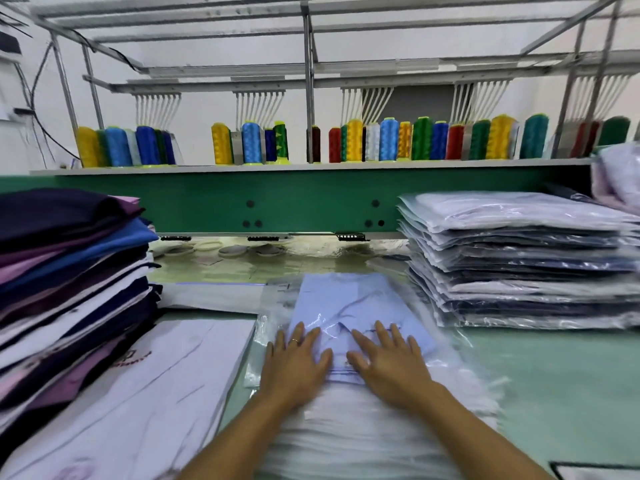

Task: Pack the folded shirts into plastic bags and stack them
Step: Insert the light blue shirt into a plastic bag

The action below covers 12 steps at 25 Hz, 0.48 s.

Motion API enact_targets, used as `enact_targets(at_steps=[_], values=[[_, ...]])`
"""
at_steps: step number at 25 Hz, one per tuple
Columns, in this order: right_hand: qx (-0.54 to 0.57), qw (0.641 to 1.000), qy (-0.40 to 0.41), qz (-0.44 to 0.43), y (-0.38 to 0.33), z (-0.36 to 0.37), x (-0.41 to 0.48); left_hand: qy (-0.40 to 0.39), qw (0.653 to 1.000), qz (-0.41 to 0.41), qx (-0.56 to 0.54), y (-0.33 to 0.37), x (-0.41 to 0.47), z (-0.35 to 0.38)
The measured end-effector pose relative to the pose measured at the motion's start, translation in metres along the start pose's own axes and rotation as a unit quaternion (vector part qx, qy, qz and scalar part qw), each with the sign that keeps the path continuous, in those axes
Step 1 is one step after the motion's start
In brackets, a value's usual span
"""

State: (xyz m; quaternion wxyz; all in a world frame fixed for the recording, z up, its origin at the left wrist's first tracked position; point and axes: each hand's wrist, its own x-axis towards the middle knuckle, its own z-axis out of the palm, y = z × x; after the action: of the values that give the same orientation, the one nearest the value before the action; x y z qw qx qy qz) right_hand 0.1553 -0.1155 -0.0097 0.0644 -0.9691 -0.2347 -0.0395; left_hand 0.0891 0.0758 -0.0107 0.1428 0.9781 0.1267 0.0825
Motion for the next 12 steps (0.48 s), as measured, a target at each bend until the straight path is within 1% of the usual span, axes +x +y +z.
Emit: enact_targets(at_steps=[2,4,6,7,9,10,12], values=[[0.004,0.999,-0.016,0.035,0.019,-0.007,-0.009,0.038,0.999,-0.022,-0.027,-0.005,-0.005,-0.002],[0.019,0.996,-0.017,0.08,0.03,-0.008,-0.013,0.096,0.993,-0.058,-0.023,-0.007,-0.01,-0.004],[0.028,0.993,0.009,0.112,0.031,-0.005,-0.017,0.142,0.986,-0.084,-0.017,-0.007,-0.015,-0.006],[0.02,0.992,0.034,0.12,0.03,-0.004,-0.018,0.164,0.982,-0.086,-0.035,-0.009,-0.017,-0.007],[-0.007,0.986,0.094,0.136,0.029,-0.007,-0.02,0.196,0.969,-0.089,-0.122,-0.017,-0.019,-0.013],[-0.018,0.982,0.124,0.139,0.029,-0.009,-0.02,0.199,0.959,-0.103,-0.176,-0.023,-0.019,-0.019],[-0.035,0.976,0.181,0.118,0.028,-0.012,-0.022,0.177,0.937,-0.147,-0.264,-0.035,-0.02,-0.032]])
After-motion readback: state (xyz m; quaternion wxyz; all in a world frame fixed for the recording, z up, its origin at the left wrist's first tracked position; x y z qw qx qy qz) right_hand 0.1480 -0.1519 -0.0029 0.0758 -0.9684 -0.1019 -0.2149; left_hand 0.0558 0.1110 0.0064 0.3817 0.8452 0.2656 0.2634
